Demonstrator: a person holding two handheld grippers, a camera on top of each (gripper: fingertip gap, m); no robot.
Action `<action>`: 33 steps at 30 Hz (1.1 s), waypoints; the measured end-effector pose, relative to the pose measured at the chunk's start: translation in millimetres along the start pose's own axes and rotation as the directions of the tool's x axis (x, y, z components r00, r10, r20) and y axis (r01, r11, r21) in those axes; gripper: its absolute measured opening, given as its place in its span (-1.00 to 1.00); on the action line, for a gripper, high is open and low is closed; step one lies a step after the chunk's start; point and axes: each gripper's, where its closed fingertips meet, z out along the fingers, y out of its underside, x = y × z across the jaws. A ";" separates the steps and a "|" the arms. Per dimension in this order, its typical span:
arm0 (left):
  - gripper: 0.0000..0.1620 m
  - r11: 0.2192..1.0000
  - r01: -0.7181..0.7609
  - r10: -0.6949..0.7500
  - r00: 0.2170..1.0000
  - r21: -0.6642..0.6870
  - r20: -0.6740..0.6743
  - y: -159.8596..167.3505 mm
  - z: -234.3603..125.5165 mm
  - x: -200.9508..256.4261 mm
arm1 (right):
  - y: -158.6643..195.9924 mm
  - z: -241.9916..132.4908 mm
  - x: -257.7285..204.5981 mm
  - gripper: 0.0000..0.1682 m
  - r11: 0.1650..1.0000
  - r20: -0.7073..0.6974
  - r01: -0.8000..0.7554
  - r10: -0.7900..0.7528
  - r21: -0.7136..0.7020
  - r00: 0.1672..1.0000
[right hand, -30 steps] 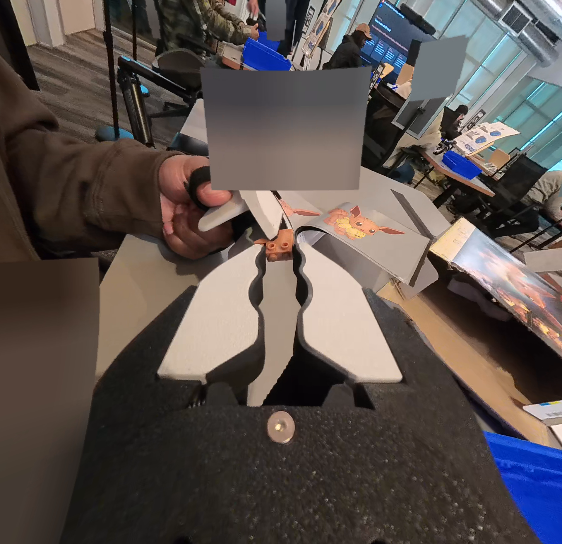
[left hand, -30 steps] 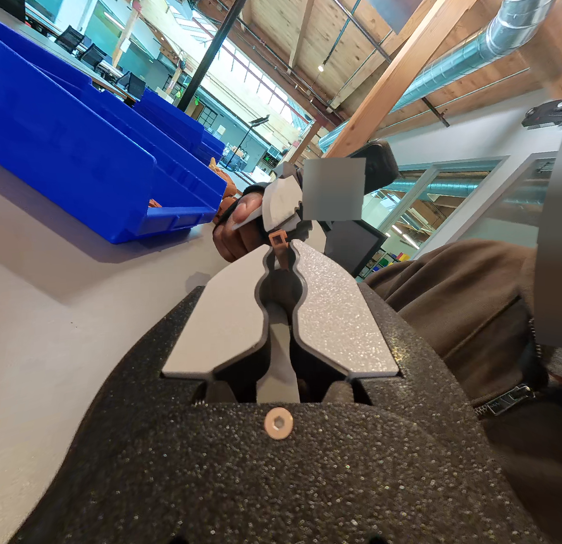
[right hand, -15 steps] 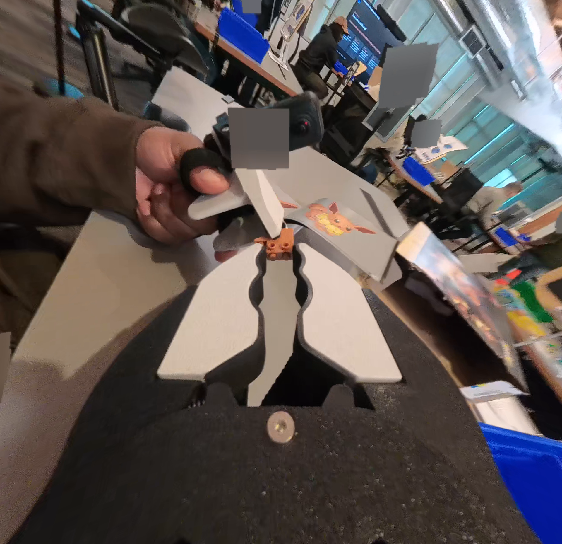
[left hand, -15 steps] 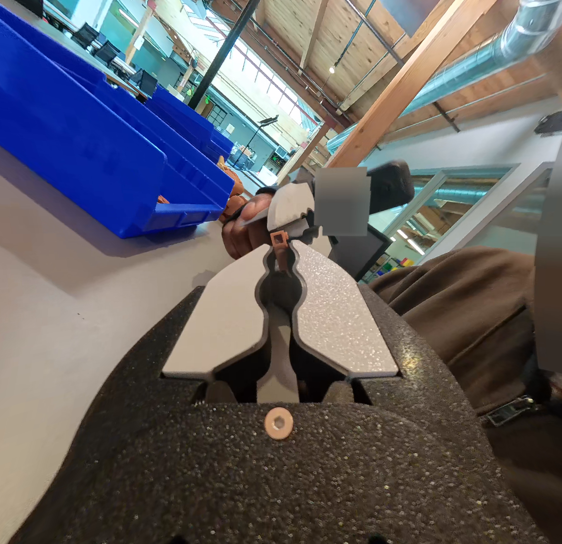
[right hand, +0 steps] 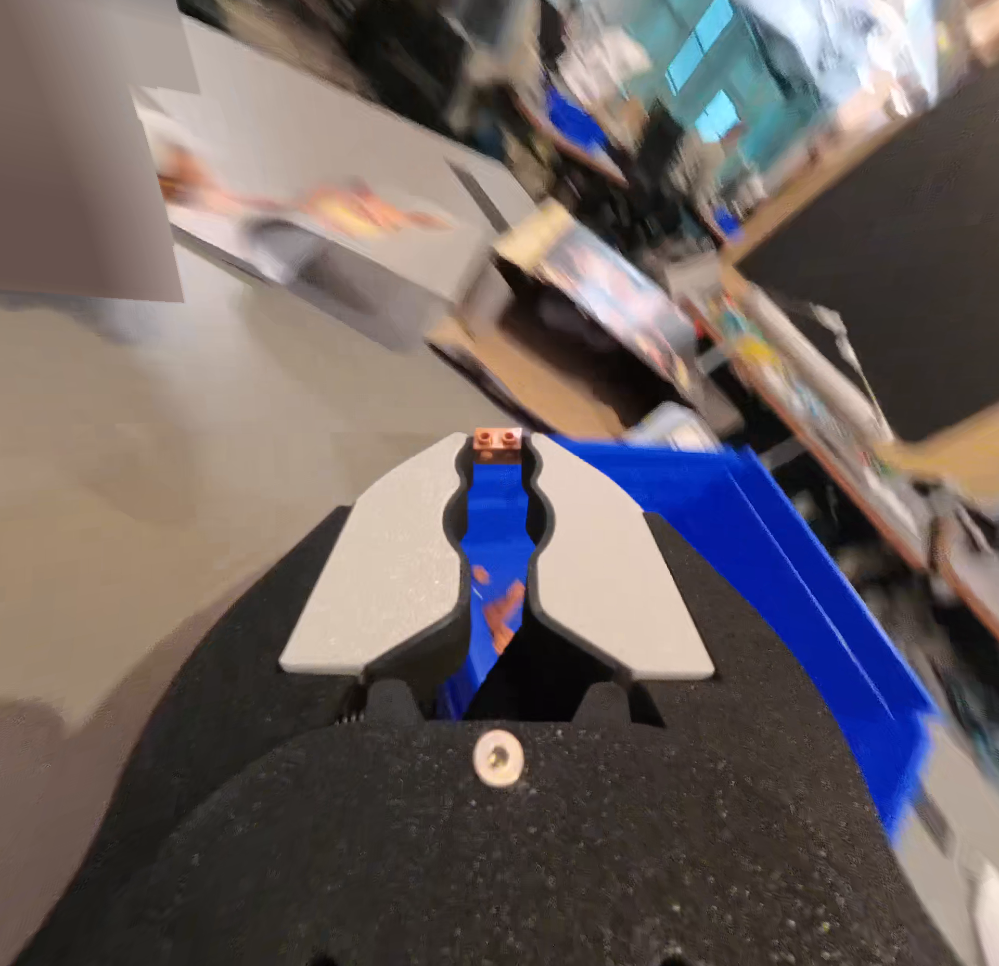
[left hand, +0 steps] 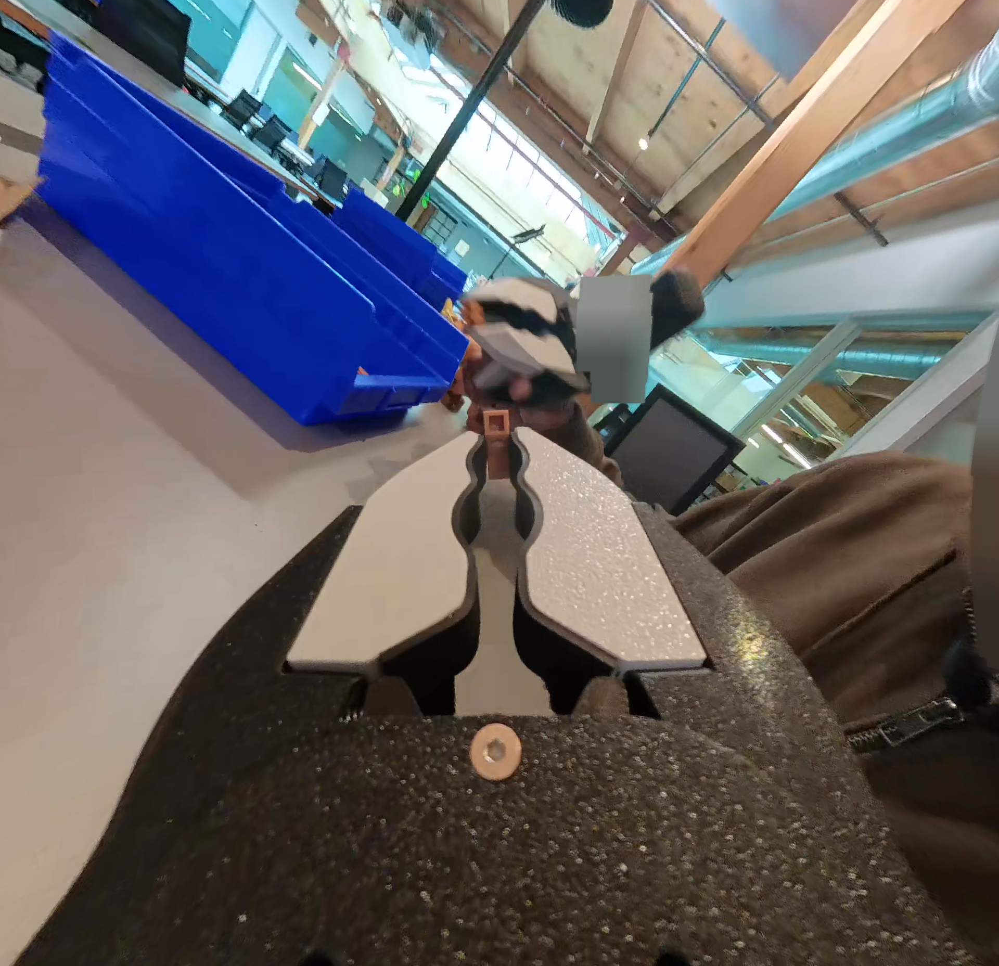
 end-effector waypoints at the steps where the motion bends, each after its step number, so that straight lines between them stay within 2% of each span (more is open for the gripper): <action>1: -0.90 1.000 0.014 -0.014 1.000 -0.007 -0.012 3.3 3.8 -0.6 | 15.9 0.9 17.2 -0.81 0.995 -0.059 -0.051 0.046 -0.085 0.997; 3: -0.90 1.000 0.027 -0.027 0.999 -0.003 -0.046 3.4 7.1 2.7 | 46.1 3.7 37.7 -0.81 0.961 -0.124 -0.176 0.152 -0.212 0.981; 5: -0.90 1.000 0.022 -0.022 0.999 -0.009 -0.045 4.4 7.7 2.9 | 71.9 6.5 47.7 -0.72 0.921 -0.180 -0.270 0.226 -0.281 0.957; 8: -0.90 1.000 0.019 -0.019 0.999 -0.008 -0.038 4.9 7.8 2.6 | 86.7 6.2 48.4 -0.64 0.902 -0.223 -0.331 0.275 -0.276 0.935; 10: -0.90 1.000 0.020 -0.020 0.999 -0.008 -0.032 5.3 8.3 1.8 | 78.3 2.6 45.0 -0.61 0.922 -0.234 -0.316 0.264 -0.225 0.936; 12: -0.90 0.999 0.035 -0.035 0.999 0.000 -0.039 5.0 10.3 2.1 | 52.7 0.9 30.4 -0.62 0.964 -0.191 -0.234 0.208 -0.127 0.959; 17: -0.90 0.995 0.098 -0.097 0.992 0.004 -0.081 11.5 28.3 7.3 | -9.7 19.2 -61.5 -0.53 0.998 0.055 0.034 -0.037 0.057 0.998; 21: -0.90 0.991 0.132 -0.132 0.986 -0.007 -0.100 17.8 36.7 12.3 | -38.0 33.8 -107.7 -0.41 0.981 0.150 0.113 -0.137 0.160 0.979; 25: -0.90 0.988 0.150 -0.151 0.984 -0.018 -0.097 21.1 38.1 13.3 | -52.8 38.5 -118.0 -0.43 0.969 0.168 0.113 -0.152 0.222 0.974; 27: -0.90 0.987 0.157 -0.161 0.981 -0.043 -0.108 24.7 39.8 15.7 | -53.5 41.2 -117.3 -0.51 0.969 0.154 0.119 -0.154 0.216 0.976; 29: -0.90 0.984 0.164 -0.172 0.977 -0.074 -0.125 29.5 42.2 19.1 | -52.6 41.9 -116.4 -0.68 0.968 0.138 0.134 -0.165 0.212 0.976; 33: -0.90 0.986 0.154 -0.160 0.981 -0.062 -0.111 29.4 43.1 17.9 | -47.8 38.0 -105.0 -0.68 0.971 0.095 0.135 -0.156 0.196 0.983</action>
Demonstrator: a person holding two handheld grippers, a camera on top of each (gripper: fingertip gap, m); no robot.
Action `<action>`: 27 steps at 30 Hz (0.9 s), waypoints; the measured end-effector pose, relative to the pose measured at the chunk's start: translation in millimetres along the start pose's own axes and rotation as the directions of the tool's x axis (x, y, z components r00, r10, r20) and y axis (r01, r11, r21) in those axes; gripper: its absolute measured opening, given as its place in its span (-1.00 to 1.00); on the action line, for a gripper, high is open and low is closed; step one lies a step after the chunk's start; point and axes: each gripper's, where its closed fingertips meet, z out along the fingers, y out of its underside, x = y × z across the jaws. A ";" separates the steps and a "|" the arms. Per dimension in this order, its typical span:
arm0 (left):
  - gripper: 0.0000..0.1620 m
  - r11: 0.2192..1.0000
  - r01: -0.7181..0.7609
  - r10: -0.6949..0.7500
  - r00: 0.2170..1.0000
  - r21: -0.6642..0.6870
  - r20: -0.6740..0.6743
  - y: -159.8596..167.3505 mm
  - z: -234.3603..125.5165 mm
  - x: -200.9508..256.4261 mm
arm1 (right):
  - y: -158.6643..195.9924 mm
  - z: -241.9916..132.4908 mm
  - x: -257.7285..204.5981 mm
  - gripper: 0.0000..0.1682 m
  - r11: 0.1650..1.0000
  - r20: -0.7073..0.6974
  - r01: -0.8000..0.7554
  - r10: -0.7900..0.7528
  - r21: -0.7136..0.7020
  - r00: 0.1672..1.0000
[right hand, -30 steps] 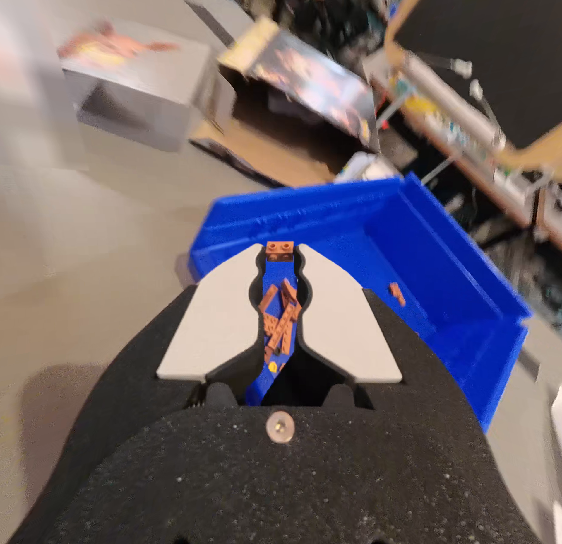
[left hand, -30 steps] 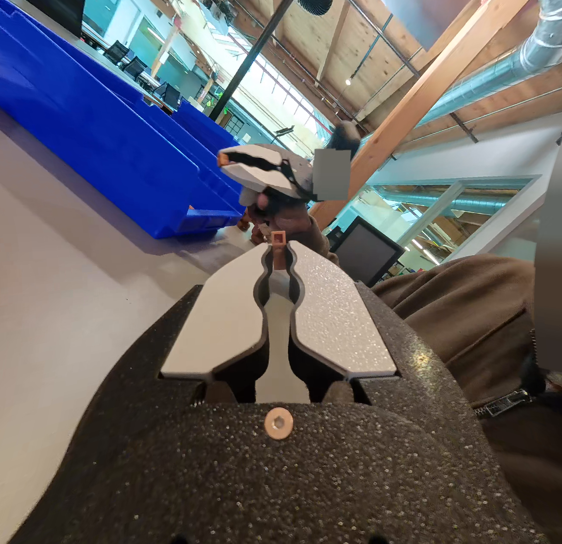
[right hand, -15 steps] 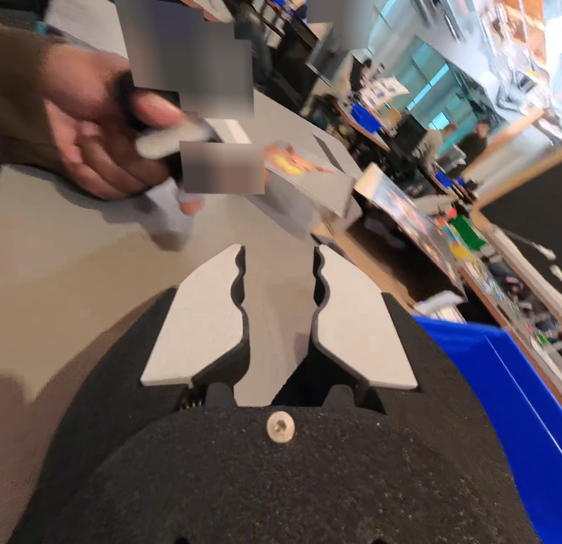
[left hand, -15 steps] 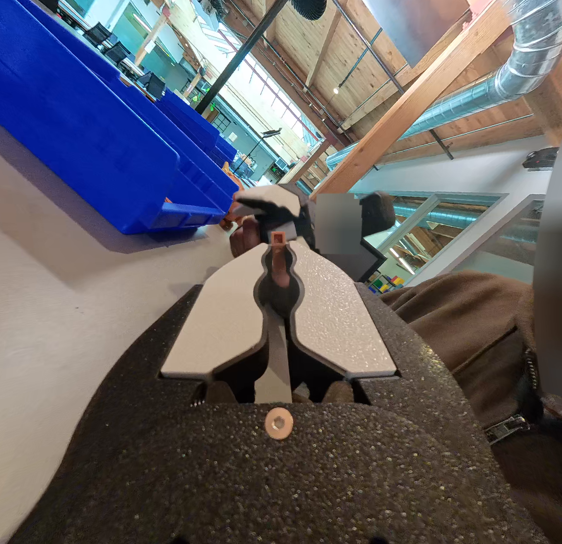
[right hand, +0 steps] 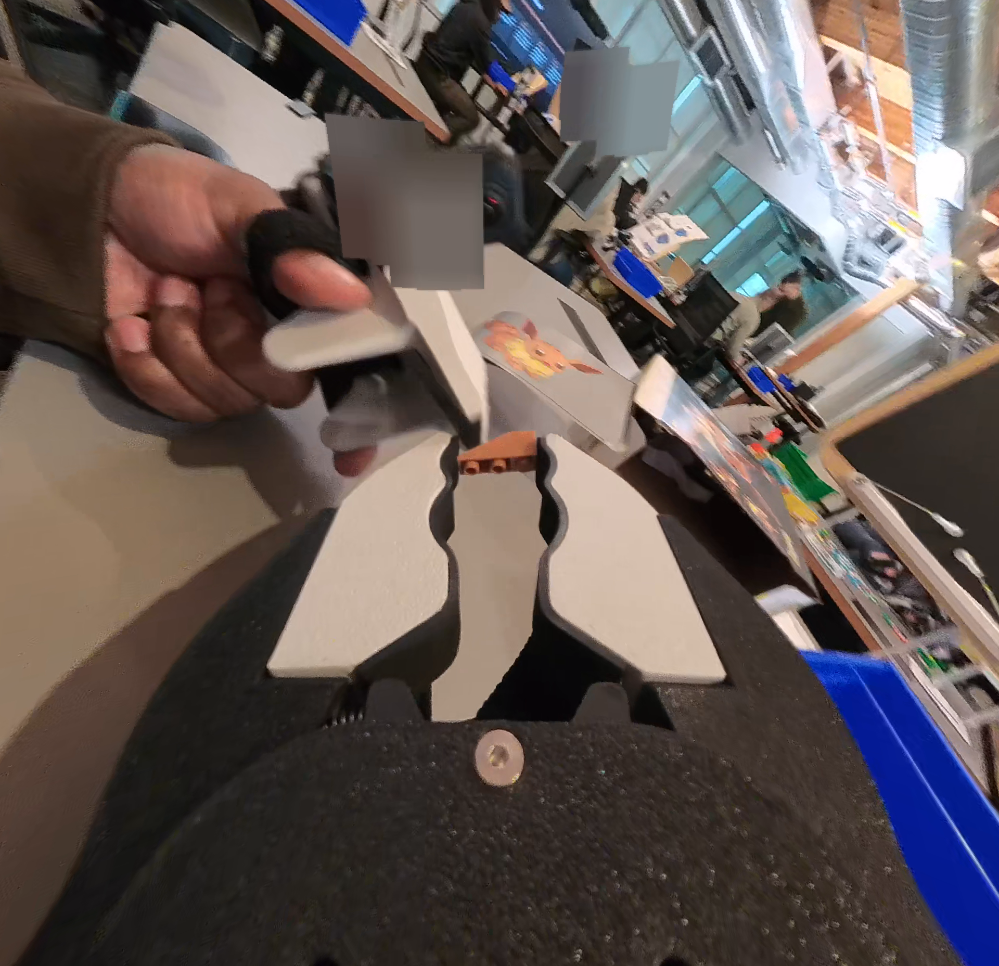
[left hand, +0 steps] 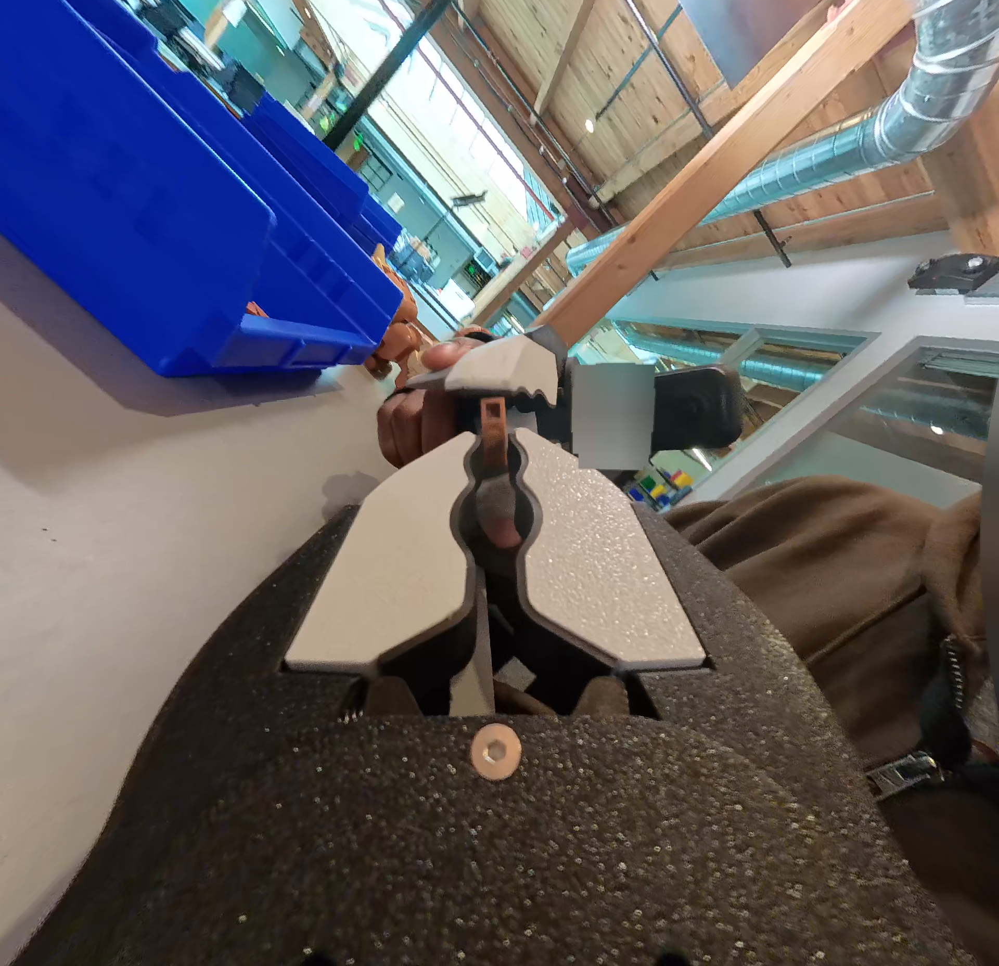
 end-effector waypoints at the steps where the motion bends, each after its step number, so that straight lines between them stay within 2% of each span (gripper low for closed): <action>1: -0.86 1.000 0.003 -0.004 1.000 0.029 0.005 -3.9 -1.9 -1.3 | 5.5 -4.1 9.1 -0.68 1.000 -0.030 -0.009 0.008 -0.019 1.000; 5: -0.83 0.994 0.039 -0.034 0.998 0.099 -0.045 -14.0 -10.8 1.3 | 63.9 -37.3 81.5 -0.70 0.967 -0.301 -0.126 0.055 -0.221 0.952; 7: -0.84 0.995 0.033 -0.028 0.998 0.093 -0.051 -13.3 -10.3 2.5 | 106.0 -61.7 116.8 -0.68 0.906 -0.438 -0.259 0.093 -0.335 0.894; 8: -0.84 0.996 0.024 -0.020 0.999 0.084 -0.049 -12.0 -9.3 2.9 | 123.6 -71.8 127.3 -0.59 0.870 -0.477 -0.331 0.130 -0.365 0.869; 11: -0.84 0.998 -0.001 0.003 0.999 0.058 -0.038 -7.7 -6.1 3.6 | 144.2 -91.4 141.7 -0.37 0.813 -0.551 -0.487 0.260 -0.318 0.793; 14: -0.84 0.998 -0.017 0.018 0.999 0.058 -0.032 -7.0 -5.4 3.7 | 131.9 -97.6 139.2 -0.29 0.819 -0.558 -0.541 0.361 -0.195 0.747; 18: -0.84 0.995 -0.074 0.075 0.997 0.068 -0.011 -6.5 -1.1 3.8 | 89.5 -91.5 118.3 -0.19 0.802 -0.462 -0.595 0.546 0.048 0.699; 21: -0.84 0.988 -0.150 0.149 0.989 0.042 0.017 1.0 11.8 4.4 | 41.5 -84.7 100.5 -0.16 0.703 -0.297 -0.648 0.711 0.294 0.637; 24: -0.83 0.971 -0.236 0.237 0.971 -0.039 0.030 17.2 30.2 7.0 | -1.6 -90.7 94.2 -0.14 0.513 -0.115 -0.667 0.830 0.540 0.545; 25: -0.82 0.960 -0.271 0.274 0.961 -0.072 0.032 23.4 35.9 8.0 | -12.8 -96.8 95.1 -0.13 0.421 -0.043 -0.662 0.861 0.620 0.507; 27: -0.79 0.928 -0.349 0.355 0.935 -0.128 0.023 35.3 45.9 11.5 | -31.2 -114.1 98.3 -0.07 0.184 0.147 -0.635 0.890 0.750 0.431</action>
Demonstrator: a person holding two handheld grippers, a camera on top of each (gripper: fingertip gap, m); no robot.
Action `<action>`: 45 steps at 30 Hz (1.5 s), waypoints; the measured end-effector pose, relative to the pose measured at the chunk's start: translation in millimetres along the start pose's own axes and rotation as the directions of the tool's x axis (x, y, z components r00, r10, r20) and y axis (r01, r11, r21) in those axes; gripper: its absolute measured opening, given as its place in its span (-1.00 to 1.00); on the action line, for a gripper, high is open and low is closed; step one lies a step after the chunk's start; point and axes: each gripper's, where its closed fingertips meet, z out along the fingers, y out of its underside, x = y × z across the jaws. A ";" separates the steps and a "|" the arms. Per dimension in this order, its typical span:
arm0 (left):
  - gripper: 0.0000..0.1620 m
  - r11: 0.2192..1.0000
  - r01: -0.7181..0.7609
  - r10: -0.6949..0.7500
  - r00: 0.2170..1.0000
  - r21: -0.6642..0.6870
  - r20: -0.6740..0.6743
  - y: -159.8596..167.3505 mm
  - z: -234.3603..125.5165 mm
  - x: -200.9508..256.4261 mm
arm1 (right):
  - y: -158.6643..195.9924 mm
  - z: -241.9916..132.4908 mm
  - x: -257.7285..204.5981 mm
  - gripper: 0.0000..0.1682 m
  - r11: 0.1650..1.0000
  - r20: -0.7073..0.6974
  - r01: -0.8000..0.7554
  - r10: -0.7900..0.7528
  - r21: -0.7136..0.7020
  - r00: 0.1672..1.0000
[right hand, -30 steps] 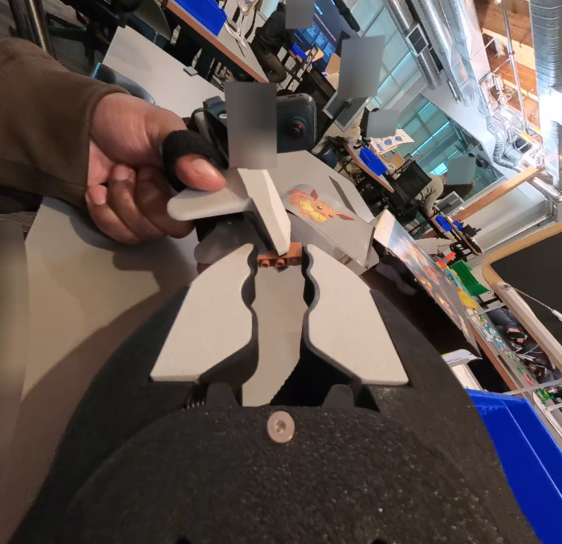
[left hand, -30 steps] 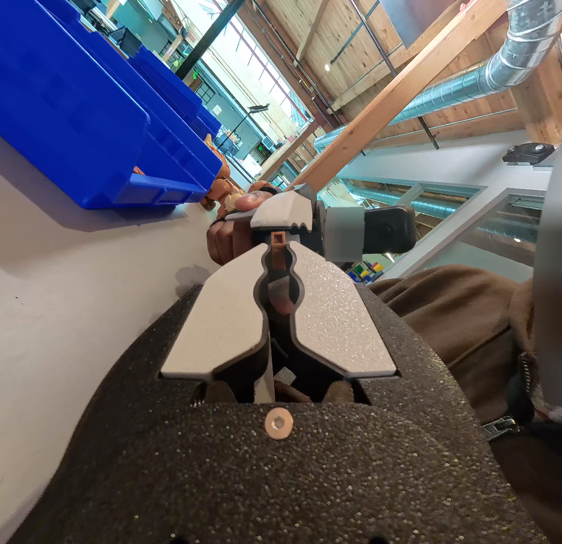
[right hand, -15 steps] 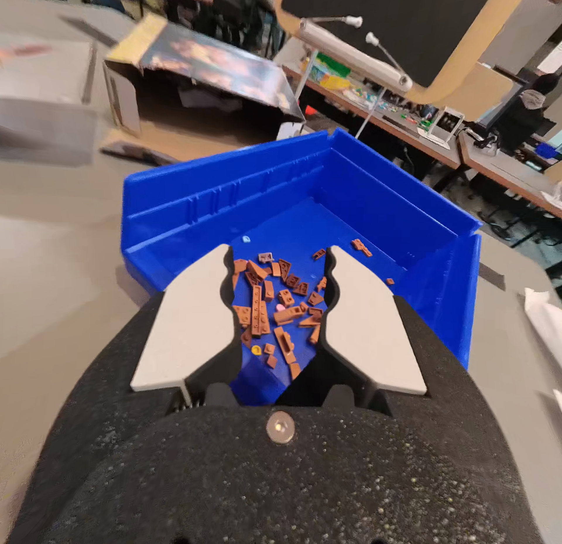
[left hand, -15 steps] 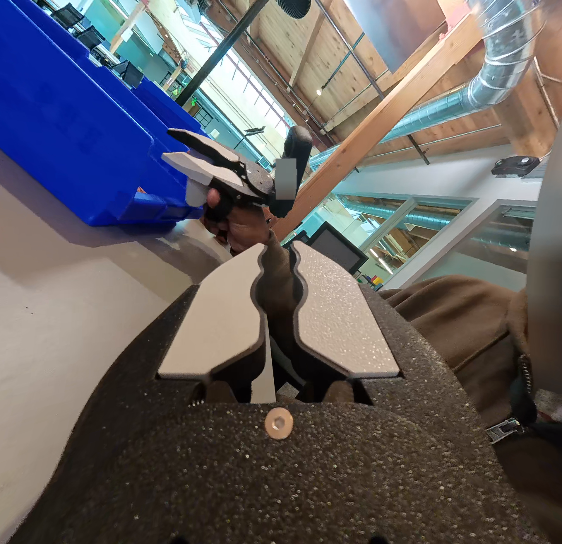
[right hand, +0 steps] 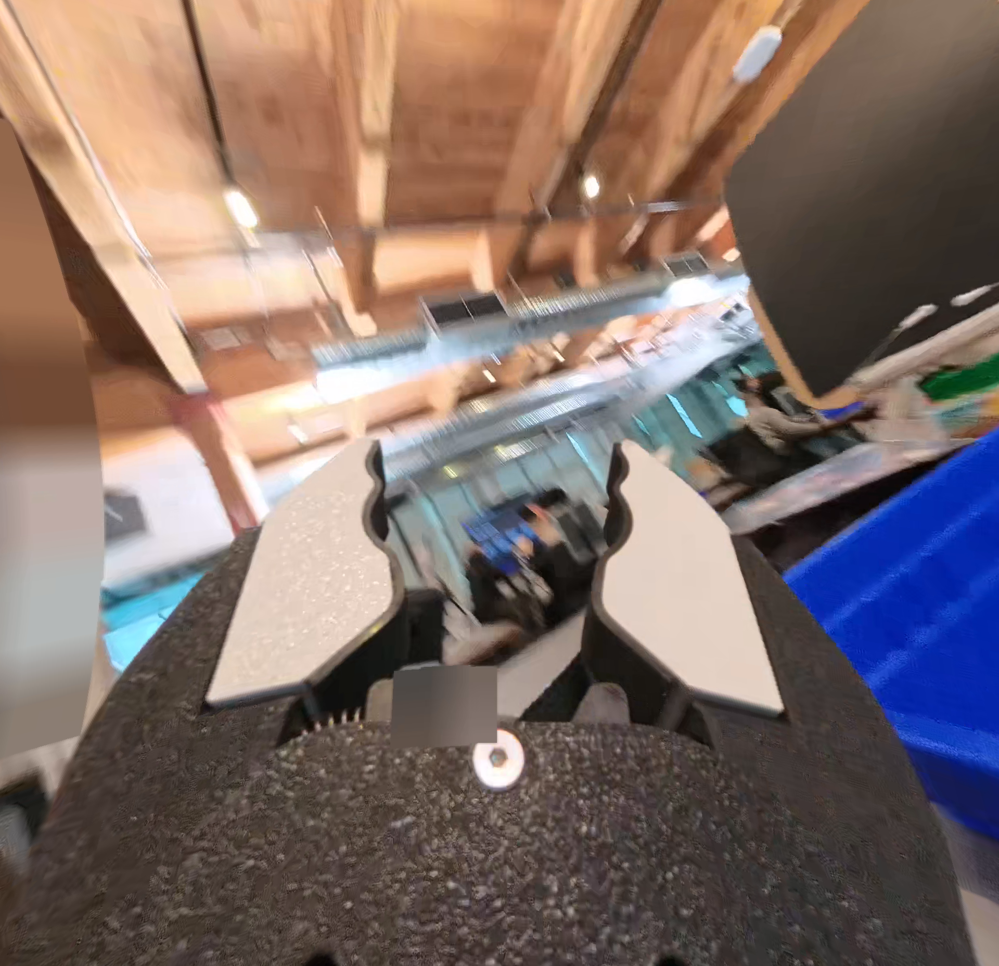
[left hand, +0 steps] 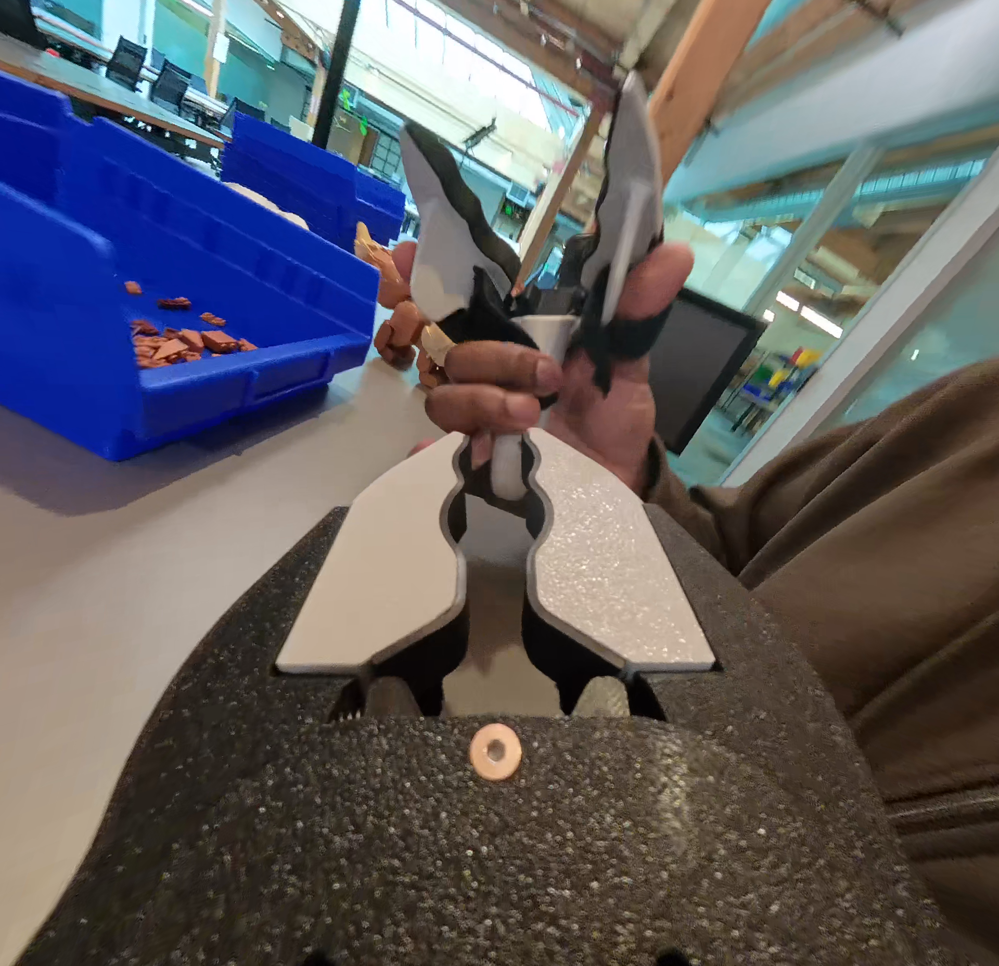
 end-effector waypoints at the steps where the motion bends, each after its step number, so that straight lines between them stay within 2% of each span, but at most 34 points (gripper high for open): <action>1: -0.78 0.999 -0.045 0.045 0.999 -0.019 -0.008 3.6 4.7 4.6 | -6.5 -3.2 -4.2 -0.09 0.994 0.032 -0.090 0.088 0.067 0.996; 3: -0.76 0.991 -0.128 0.128 0.992 -0.034 -0.020 8.2 12.5 13.3 | -8.6 -9.4 -8.4 -0.07 0.976 0.067 -0.186 0.179 0.117 0.982; 6: -0.76 0.976 -0.215 0.213 0.975 -0.035 -0.056 13.2 21.3 27.5 | -11.6 -18.9 -18.3 -0.09 0.954 0.119 -0.254 0.237 0.158 0.964; 8: -0.76 0.961 -0.266 0.262 0.963 -0.074 -0.063 20.4 25.9 32.8 | -16.8 -24.6 -27.1 -0.09 0.947 0.144 -0.264 0.240 0.183 0.960; 10: -0.86 0.948 -0.309 0.301 0.948 -0.076 -0.102 25.2 27.3 44.0 | -20.4 -28.4 -35.3 -0.07 0.954 0.148 -0.240 0.215 0.181 0.965; 13: -0.90 0.958 -0.283 0.270 0.946 -0.051 -0.180 29.0 27.8 62.5 | -32.1 -35.2 -47.9 -0.06 0.952 0.179 -0.227 0.192 0.204 0.965; 15: -0.74 0.962 -0.263 0.239 0.943 -0.076 -0.233 36.2 28.9 73.4 | -40.7 -40.0 -54.0 -0.04 0.941 0.191 -0.231 0.187 0.245 0.964; 18: -0.50 0.942 -0.319 0.293 0.932 -0.102 -0.211 44.5 33.6 79.6 | -44.8 -44.7 -65.3 -0.01 0.936 0.215 -0.242 0.189 0.257 0.958; 21: -0.46 0.935 -0.335 0.305 0.927 -0.117 -0.219 52.7 38.7 89.4 | -47.6 -48.7 -73.0 0.00 0.933 0.217 -0.234 0.178 0.273 0.960; 24: -0.55 0.952 -0.288 0.259 0.940 -0.107 -0.221 54.4 42.4 94.7 | -49.3 -51.1 -72.2 0.00 0.933 0.187 -0.217 0.168 0.285 0.968; 29: -0.65 0.976 -0.156 0.111 0.957 -0.153 -0.268 59.4 50.3 101.6 | -46.2 -46.9 -64.3 -0.02 0.938 0.174 -0.298 0.268 0.178 0.947; 33: -0.64 0.988 -0.014 -0.037 0.945 -0.154 -0.324 57.1 57.8 108.4 | -54.2 -48.5 -57.5 -0.14 0.926 0.154 -0.337 0.313 0.167 0.937; 35: -0.63 0.989 0.023 -0.072 0.935 -0.143 -0.347 55.1 60.2 110.8 | -56.9 -49.6 -55.9 -0.26 0.931 0.136 -0.325 0.304 0.169 0.943; 37: -0.58 0.992 0.045 -0.080 0.949 -0.118 -0.304 51.8 66.4 104.4 | -64.7 -53.8 -52.6 -0.38 0.949 0.119 -0.238 0.217 0.206 0.969; 41: -0.36 0.996 0.075 -0.080 0.988 -0.046 -0.135 43.3 80.6 79.4 | -87.9 -74.5 -40.6 -0.57 0.951 -0.016 0.086 -0.085 0.297 0.996; 43: -0.36 1.000 0.012 -0.013 0.995 -0.014 -0.095 39.2 83.1 74.7 | -102.7 -90.5 -35.0 -0.54 0.901 -0.159 0.339 -0.306 0.270 0.939; 45: -0.27 0.997 -0.071 0.071 0.997 -0.002 -0.028 35.8 88.5 65.5 | -116.6 -110.4 -26.2 -0.47 0.823 -0.288 0.549 -0.495 0.146 0.820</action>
